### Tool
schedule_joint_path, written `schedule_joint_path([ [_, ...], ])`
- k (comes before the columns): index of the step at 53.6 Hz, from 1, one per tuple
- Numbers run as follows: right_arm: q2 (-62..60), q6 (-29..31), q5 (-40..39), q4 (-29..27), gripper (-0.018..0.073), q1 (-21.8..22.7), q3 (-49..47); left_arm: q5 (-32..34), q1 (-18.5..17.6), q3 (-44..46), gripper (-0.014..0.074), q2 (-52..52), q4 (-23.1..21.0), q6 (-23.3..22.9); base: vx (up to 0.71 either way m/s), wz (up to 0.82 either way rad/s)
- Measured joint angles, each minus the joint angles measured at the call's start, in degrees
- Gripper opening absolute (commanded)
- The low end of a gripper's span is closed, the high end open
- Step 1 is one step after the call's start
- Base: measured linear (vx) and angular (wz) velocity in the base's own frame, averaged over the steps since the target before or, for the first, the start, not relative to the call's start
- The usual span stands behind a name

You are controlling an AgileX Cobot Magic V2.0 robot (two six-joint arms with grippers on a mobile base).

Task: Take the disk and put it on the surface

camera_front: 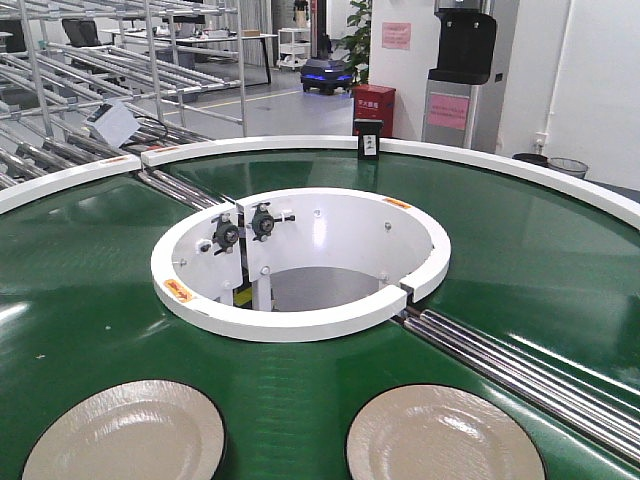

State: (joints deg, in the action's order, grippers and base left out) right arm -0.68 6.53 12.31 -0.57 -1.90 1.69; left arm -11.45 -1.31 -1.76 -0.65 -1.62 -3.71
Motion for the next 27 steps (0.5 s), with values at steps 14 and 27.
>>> schedule_joint_path([
  [14, 0.0, 0.0, -1.8, 0.0, -0.0008, 0.0, 0.0, 2.5, 0.0, 0.0, -0.0008, 0.0, 0.0, 0.0, 0.00, 0.00],
  [27, 0.0, 0.0, -10.8, 0.0, -0.0008, 0.0, 0.0, 14.0, 0.0, 0.0, -0.0008, 0.0, 0.0, 0.0, 0.00, 0.00],
])
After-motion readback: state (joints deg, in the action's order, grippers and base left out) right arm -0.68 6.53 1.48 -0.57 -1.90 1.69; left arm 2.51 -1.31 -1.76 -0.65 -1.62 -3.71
